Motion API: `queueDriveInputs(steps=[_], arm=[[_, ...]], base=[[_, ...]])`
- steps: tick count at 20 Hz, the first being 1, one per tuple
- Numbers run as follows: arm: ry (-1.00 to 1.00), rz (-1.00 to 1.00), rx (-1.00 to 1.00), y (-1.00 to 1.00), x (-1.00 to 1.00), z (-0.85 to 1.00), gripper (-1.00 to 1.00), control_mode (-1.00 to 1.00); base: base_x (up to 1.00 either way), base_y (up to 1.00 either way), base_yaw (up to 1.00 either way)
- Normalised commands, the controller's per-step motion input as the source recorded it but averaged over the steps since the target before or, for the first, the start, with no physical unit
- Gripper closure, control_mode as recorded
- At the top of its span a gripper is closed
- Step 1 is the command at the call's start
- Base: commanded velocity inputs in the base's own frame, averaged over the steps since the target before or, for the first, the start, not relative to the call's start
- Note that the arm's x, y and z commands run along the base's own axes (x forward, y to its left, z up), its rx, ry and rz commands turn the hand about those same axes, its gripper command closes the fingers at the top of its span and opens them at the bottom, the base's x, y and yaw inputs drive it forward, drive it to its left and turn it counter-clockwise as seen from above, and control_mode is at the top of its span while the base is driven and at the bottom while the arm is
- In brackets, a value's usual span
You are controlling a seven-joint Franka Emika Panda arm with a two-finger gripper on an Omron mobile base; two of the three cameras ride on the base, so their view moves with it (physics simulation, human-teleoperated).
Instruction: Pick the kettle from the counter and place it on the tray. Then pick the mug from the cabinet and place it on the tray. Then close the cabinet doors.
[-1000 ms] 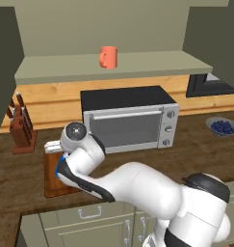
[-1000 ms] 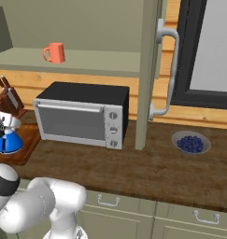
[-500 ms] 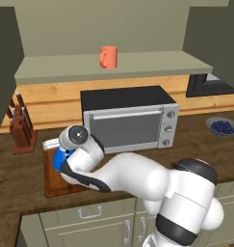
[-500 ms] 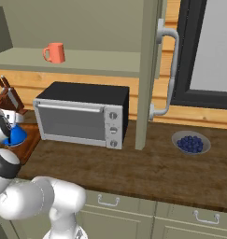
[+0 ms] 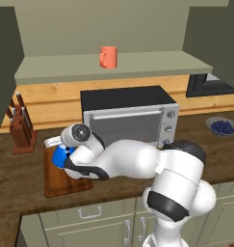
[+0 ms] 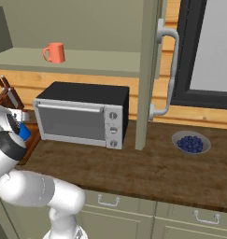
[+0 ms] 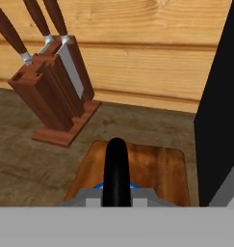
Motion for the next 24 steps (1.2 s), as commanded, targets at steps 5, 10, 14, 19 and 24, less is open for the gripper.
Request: queueDriveInputs(steps=[5,10,14,19,24], arm=[[-0.02,-0.02,0.0,0.22,0.25,-0.09,1.0,-1.0],[-0.04,-0.09,0.0,0.27,0.17,-0.13,1.0,-1.0],[-0.07,-0.17,0.0,0.2,0.08,-0.19,1.0,-1.0],[-0.01,-0.17,0.0,0.15,0.03,-0.21,1.0,-1.0],[0.0,-0.12,0.0,0.07,0.06,-0.17,1.0,-1.0]], base=[[0.0,0.0,0.0],[0.0,0.0,0.0],[0.0,0.0,0.0],[0.0,0.0,0.0],[0.0,0.0,0.0]])
